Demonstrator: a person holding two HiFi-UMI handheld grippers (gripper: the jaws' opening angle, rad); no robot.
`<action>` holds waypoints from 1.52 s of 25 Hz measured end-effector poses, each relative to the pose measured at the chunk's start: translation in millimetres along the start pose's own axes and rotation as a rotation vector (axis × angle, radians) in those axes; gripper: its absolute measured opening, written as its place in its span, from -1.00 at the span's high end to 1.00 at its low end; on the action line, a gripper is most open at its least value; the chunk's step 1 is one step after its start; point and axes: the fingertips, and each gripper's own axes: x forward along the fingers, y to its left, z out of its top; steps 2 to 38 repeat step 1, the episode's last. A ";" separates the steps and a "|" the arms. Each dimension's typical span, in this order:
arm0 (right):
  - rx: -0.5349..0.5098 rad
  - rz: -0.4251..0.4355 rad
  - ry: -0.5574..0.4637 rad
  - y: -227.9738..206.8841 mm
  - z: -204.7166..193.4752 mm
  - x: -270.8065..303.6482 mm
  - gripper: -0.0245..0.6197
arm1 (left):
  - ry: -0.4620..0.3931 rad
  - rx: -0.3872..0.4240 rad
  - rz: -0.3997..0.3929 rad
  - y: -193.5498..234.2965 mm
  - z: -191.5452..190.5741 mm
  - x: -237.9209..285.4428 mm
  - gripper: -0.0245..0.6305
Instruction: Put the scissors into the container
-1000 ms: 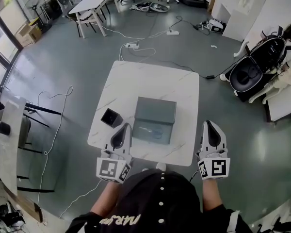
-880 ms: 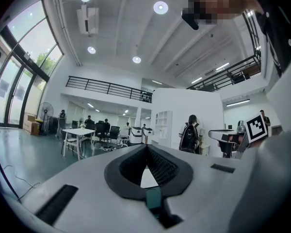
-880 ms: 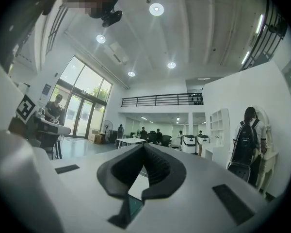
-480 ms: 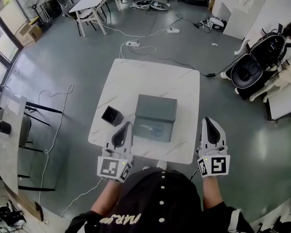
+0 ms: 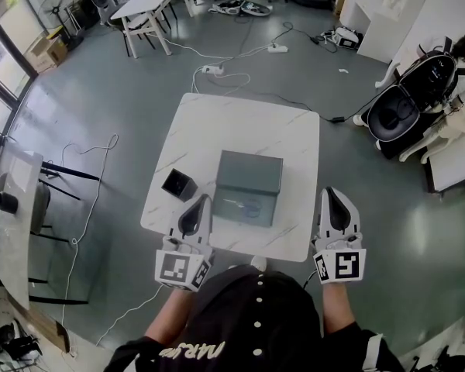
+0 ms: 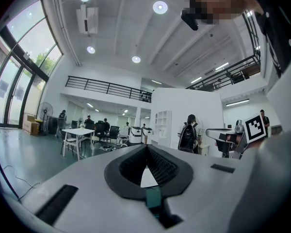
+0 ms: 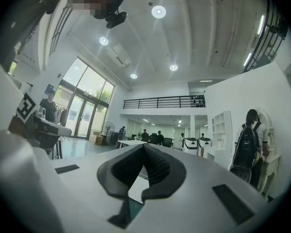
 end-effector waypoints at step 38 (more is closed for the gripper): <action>-0.003 0.002 0.000 0.5 1.4 1.3 0.89 | -0.001 0.000 0.000 0.3 1.1 0.9 0.85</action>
